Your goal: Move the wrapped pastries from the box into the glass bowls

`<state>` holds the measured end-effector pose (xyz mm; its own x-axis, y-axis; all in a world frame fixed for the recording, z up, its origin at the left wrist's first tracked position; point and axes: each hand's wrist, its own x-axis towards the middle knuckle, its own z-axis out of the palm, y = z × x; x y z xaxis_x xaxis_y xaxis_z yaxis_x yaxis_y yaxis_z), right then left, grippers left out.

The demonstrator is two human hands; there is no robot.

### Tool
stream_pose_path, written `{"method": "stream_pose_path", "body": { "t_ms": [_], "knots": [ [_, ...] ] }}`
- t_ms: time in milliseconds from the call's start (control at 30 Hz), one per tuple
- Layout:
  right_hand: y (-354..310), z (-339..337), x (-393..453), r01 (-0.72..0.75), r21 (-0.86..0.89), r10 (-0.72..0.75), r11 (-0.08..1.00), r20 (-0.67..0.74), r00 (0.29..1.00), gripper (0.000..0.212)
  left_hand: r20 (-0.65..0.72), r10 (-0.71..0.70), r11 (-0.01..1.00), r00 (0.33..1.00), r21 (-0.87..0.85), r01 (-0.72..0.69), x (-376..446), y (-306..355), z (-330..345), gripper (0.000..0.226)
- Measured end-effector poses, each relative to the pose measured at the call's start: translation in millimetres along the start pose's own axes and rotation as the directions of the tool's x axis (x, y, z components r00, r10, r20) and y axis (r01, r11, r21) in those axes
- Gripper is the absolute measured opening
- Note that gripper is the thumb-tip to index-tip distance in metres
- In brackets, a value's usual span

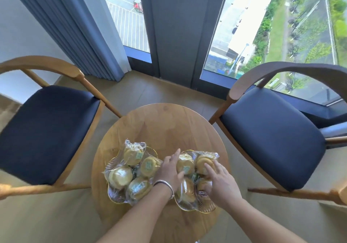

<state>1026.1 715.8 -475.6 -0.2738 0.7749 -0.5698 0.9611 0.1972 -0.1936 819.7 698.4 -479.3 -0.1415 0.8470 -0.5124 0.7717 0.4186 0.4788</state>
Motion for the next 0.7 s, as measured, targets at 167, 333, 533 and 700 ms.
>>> {"method": "stream_pose_path", "body": {
  "t_ms": [167,333,533,700],
  "knots": [
    [-18.5,-3.1,-14.5,0.018,-0.049,-0.018,0.999,-0.008,1.0,0.071,-0.211,-0.022,0.978,0.977,-0.205,-0.022,-56.0,-47.3,-32.7,0.066],
    [-58.2,-0.4,-23.6,0.035,-0.056,-0.035,0.998,0.007,0.999,0.072,-0.289,-0.274,0.927,0.917,-0.332,0.172,-93.2,-120.1,-60.9,0.061],
    [-95.4,5.4,-28.2,0.031,-0.072,-0.03,0.997,0.014,0.999,0.071,-0.237,-0.474,0.841,0.848,-0.408,0.356,-104.5,-174.1,-73.3,0.069],
    [-105.8,14.7,-39.5,-0.013,-0.047,0.013,0.999,-0.003,1.0,0.065,-0.018,-0.546,0.709,0.838,-0.543,0.45,-90.1,-183.7,-63.4,0.078]
  ]
}}
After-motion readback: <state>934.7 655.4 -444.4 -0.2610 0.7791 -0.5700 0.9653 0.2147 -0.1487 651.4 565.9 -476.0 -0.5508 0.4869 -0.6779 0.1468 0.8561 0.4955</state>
